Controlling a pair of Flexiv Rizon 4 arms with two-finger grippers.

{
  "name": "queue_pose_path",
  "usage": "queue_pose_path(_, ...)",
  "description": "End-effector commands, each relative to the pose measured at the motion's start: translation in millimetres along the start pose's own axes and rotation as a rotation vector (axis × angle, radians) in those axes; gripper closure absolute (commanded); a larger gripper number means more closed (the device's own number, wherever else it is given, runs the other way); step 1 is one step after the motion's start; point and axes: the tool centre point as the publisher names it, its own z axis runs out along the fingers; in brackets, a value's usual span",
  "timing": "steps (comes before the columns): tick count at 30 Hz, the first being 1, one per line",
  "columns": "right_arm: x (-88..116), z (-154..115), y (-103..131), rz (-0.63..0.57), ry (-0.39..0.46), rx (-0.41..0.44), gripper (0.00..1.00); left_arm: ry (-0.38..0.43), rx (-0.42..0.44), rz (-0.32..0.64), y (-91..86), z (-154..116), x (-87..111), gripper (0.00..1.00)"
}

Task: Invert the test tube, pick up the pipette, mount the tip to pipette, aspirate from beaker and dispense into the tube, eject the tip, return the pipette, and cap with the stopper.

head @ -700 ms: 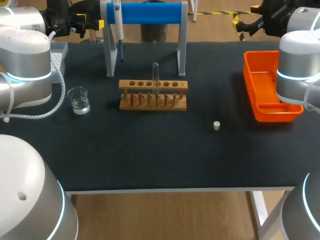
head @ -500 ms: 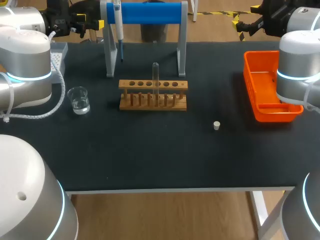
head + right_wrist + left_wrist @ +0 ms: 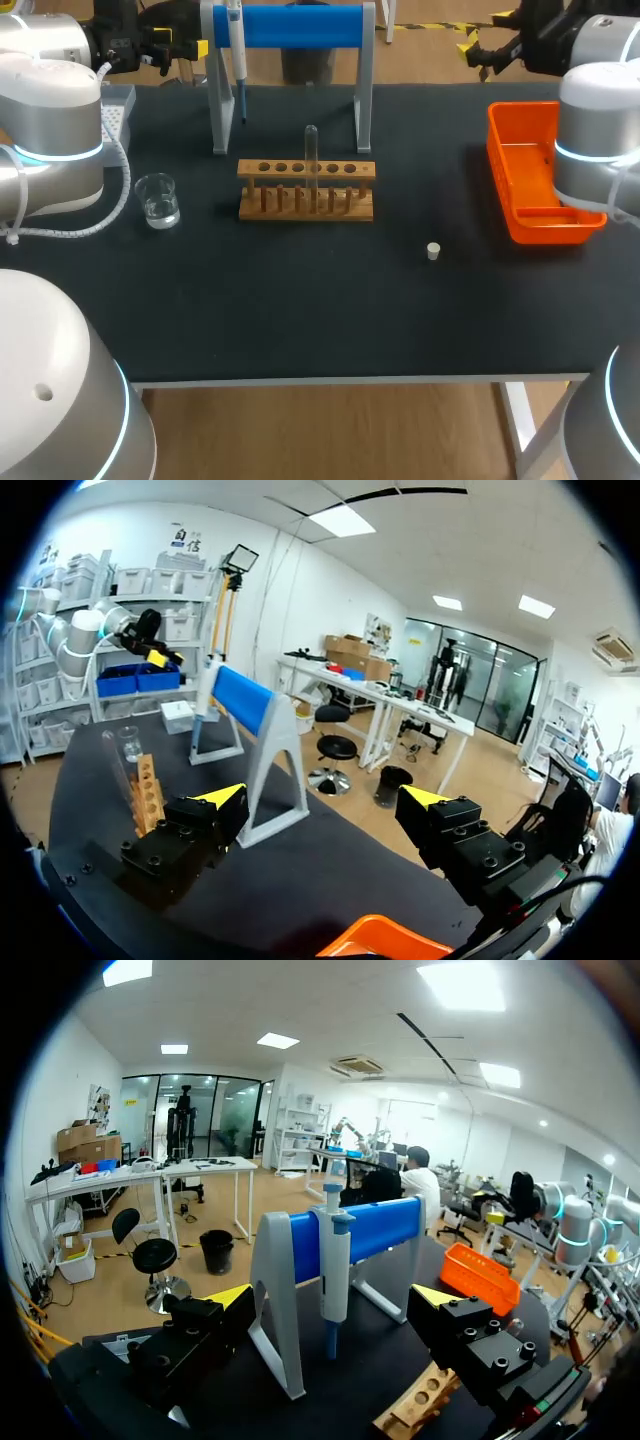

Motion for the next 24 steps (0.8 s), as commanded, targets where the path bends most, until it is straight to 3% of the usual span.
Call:
queue_pose_path(1,17.5,-28.0,1.0,0.004,0.044,-0.039,0.0,-0.002,0.007,0.002,2.0,0.5,0.0,0.0)
queue_pose_path(14,120.1,-65.4,4.5,0.013,0.284,-0.175,0.0,-0.002,0.007,0.002,2.0,0.5,0.0,0.0)
queue_pose_path(24,171.6,-64.6,-2.5,0.02,0.356,-0.211,0.0,-0.002,0.007,0.002,2.0,0.5,0.0,0.0)
